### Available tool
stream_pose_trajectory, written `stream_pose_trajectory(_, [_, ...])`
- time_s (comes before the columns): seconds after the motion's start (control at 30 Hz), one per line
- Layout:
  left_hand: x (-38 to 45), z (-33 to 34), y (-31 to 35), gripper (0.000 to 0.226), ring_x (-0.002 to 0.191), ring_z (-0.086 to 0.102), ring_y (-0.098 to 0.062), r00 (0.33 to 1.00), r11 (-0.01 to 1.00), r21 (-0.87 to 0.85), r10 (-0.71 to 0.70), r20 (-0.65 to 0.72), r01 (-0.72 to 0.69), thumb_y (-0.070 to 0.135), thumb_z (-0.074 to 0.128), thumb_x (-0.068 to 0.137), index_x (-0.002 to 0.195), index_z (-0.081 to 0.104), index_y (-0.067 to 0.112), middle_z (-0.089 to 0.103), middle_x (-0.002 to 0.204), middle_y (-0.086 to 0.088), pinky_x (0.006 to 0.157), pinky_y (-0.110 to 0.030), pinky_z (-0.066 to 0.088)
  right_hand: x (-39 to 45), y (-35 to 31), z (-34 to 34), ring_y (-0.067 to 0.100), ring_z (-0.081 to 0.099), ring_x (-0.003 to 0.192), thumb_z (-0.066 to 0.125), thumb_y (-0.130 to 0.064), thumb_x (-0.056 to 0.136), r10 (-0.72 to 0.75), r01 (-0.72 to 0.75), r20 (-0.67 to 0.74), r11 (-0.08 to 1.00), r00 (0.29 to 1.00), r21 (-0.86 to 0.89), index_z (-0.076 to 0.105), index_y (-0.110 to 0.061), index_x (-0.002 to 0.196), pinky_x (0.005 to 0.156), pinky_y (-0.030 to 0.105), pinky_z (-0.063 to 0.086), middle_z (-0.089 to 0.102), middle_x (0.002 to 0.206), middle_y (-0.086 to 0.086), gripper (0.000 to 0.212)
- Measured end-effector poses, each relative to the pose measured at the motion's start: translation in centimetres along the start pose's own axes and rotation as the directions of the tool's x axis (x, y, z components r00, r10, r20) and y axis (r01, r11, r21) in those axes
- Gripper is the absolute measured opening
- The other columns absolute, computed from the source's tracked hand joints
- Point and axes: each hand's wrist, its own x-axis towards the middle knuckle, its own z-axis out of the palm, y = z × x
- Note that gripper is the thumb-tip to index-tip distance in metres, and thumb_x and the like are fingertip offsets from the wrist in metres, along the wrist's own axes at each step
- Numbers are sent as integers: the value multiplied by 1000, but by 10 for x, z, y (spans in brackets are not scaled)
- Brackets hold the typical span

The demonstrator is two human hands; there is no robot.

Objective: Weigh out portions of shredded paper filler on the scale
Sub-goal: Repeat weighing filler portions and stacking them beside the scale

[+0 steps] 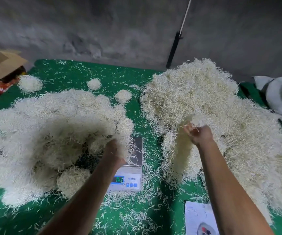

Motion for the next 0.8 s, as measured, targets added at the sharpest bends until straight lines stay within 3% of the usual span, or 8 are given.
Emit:
stream_pose_trajectory(0.1, [2,6,-10,79,101,64,-25,998,999,0,33,46,-33,-5,77,68,139,46,12,60,121,-12,71,-34,60,-8,27,10,28,63,108,40,-25,111,-177,201,95,875,979,-440,53,4,128,94,48,56,63,123,23,36])
stream_pose_trajectory(0.17, [-2,6,-15,95,111,58,-27,999,998,-57,42,25,-40,-12,73,65,143,36,27,51,128,-11,75,-35,60,-11,44,15,26,63,104,50,-29,108,-400,323,166,363,901,-874,61,1,124,106,52,48,66,125,22,36])
stream_pose_trajectory(0.27, [-6,3,-7,97,112,54,-19,997,988,-157,15,72,-4,-11,69,72,143,31,43,43,139,-7,83,-35,59,-22,70,21,16,67,82,56,-35,104,-578,311,477,-368,661,-876,72,-11,110,89,32,52,72,96,2,29])
stream_pose_trajectory(0.37, [-14,-5,-4,73,122,57,-26,977,972,-185,-114,180,147,2,71,82,142,43,33,49,146,-8,89,-33,57,-46,124,39,2,64,86,45,-48,106,-277,683,659,-12,699,-730,68,-18,122,80,21,49,70,110,-5,40])
stream_pose_trajectory(0.47, [-8,-4,0,89,141,41,-14,961,996,-62,-44,272,63,-6,67,88,154,26,38,34,159,1,105,-25,45,-68,183,54,-6,50,120,36,-76,96,50,635,670,271,741,-723,51,-32,146,100,16,33,50,141,-18,68])
stream_pose_trajectory(0.53, [-23,-15,7,40,111,68,-7,925,995,-56,97,368,-82,38,65,97,135,56,31,69,129,2,91,-34,54,-72,213,50,1,49,127,45,-83,88,99,583,640,324,762,-745,45,-37,150,108,23,34,47,148,-16,78])
stream_pose_trajectory(0.6, [-8,-26,17,44,78,75,-16,963,948,-317,61,264,27,59,53,96,117,68,24,78,91,-1,71,-32,54,-68,230,39,9,57,122,61,-71,84,177,545,618,331,766,-770,42,-40,150,106,32,44,52,146,-13,76])
stream_pose_trajectory(0.8, [14,-61,13,55,95,70,-24,924,942,-274,-80,374,192,60,40,101,124,62,15,72,114,-5,82,-44,52,-53,237,36,7,51,45,70,-20,92,-12,547,559,230,829,-805,51,-25,141,44,21,46,70,77,3,53])
